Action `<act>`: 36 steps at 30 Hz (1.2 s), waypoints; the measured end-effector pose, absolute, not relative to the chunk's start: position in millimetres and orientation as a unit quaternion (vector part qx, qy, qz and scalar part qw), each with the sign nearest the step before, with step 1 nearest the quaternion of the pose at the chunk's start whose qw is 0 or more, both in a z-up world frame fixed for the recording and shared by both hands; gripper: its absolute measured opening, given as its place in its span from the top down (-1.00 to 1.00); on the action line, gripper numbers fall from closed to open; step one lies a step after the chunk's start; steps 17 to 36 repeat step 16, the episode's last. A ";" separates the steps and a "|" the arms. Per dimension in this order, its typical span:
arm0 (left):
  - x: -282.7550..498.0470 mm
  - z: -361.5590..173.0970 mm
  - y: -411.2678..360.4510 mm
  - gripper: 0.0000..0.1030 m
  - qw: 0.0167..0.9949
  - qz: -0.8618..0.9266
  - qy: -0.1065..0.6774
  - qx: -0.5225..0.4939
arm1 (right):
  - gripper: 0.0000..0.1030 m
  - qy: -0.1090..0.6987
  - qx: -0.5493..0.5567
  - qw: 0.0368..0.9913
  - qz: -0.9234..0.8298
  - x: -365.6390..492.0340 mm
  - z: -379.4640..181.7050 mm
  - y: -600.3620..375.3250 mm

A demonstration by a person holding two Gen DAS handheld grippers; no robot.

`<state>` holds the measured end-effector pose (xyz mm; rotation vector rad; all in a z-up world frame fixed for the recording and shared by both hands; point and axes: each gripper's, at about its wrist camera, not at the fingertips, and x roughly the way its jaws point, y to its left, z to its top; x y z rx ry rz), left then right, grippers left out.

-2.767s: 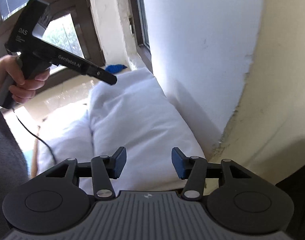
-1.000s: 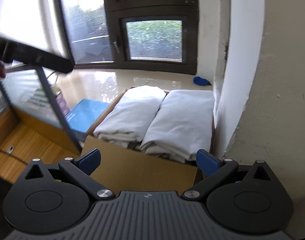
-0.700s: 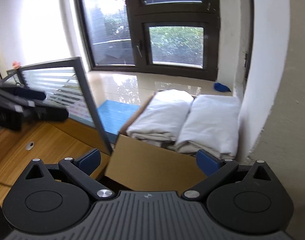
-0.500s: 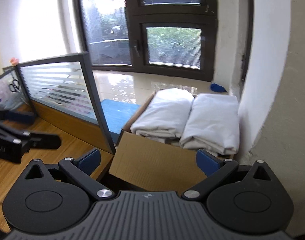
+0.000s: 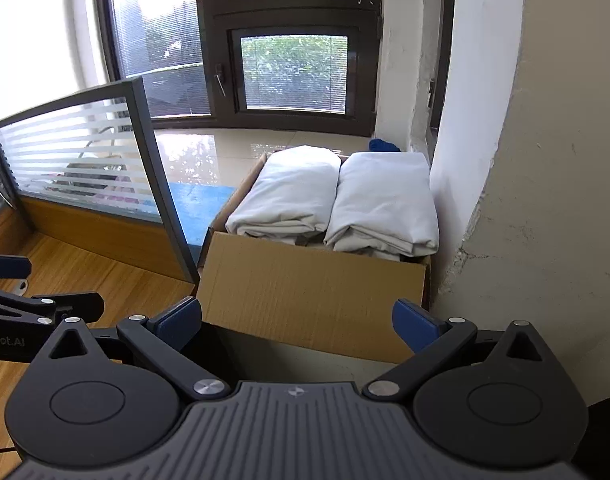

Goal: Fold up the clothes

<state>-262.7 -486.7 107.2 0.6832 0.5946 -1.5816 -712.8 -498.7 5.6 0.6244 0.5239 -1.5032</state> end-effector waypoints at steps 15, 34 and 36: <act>-284.4 92.5 -487.6 -1.00 0.596 -0.684 0.264 0.326 | -0.99 0.229 0.295 0.632 -0.679 -721.8 -11.3 -495.5; -285.8 92.8 -487.9 -1.00 0.596 -0.685 0.262 0.327 | -0.99 0.228 0.295 0.631 -0.680 -722.8 -11.3 -495.5; -285.8 92.8 -487.9 -1.00 0.596 -0.685 0.262 0.327 | -0.99 0.228 0.295 0.631 -0.680 -722.8 -11.3 -495.5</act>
